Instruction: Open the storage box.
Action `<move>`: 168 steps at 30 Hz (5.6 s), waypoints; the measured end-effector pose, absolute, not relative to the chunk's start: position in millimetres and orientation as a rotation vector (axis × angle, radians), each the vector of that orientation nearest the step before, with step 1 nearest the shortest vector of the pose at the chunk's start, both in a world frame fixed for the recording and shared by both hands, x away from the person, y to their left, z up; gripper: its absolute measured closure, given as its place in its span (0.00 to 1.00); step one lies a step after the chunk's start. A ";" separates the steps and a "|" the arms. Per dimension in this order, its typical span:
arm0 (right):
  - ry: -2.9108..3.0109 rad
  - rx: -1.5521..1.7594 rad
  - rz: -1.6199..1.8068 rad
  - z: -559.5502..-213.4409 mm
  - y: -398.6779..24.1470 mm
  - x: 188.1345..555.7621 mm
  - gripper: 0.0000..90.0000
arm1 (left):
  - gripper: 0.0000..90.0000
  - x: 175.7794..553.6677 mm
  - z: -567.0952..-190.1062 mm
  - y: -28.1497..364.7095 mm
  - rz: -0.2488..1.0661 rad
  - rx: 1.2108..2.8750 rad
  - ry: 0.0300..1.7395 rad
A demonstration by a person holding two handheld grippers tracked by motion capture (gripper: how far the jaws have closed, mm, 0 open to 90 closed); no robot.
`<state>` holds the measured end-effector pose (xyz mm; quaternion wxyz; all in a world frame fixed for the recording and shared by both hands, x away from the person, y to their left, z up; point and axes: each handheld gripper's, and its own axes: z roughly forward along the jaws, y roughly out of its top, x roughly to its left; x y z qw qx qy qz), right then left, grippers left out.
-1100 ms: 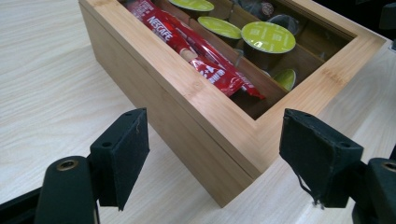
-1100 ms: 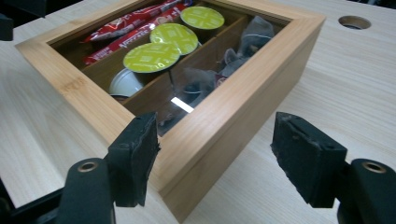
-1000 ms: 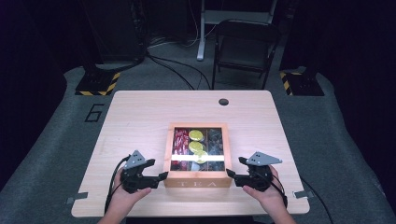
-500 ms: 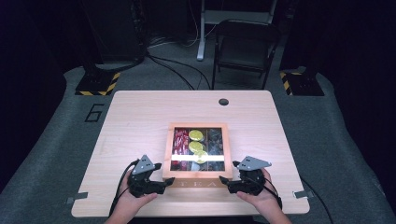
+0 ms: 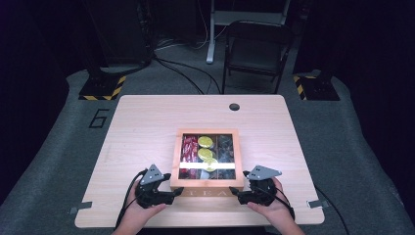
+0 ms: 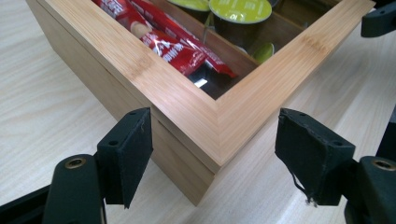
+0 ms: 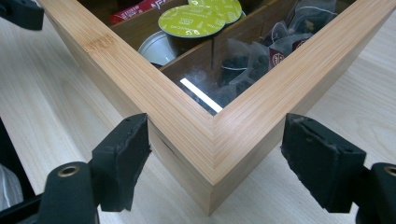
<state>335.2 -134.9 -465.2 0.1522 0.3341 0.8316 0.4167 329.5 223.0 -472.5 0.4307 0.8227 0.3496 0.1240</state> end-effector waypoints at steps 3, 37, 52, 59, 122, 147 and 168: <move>2.384 0.959 1.204 -466.2 -135.5 335.8 0.26 | 0.32 329.5 -475.2 222.2 0.299 2.053 0.885; 2.431 0.948 1.139 -470.9 -135.0 336.1 0.33 | 0.33 330.1 -472.9 220.8 0.310 2.049 0.893; 2.414 0.957 1.161 -466.2 -135.6 335.7 0.36 | 0.34 330.3 -468.5 221.8 0.285 2.021 0.900; 2.402 0.958 1.164 -464.7 -135.3 335.6 0.36 | 0.34 330.0 -467.8 221.2 0.294 2.007 0.900; 2.203 0.996 1.260 -421.2 -139.5 347.5 0.52 | 0.40 333.6 -414.1 223.5 0.458 1.916 0.870; 2.060 1.023 1.331 -387.2 -138.9 376.8 0.60 | 0.45 361.4 -369.9 223.0 0.484 1.848 0.888; 2.044 1.069 1.377 -384.6 -139.7 400.1 0.62 | 0.51 376.4 -359.1 223.5 0.501 1.835 0.907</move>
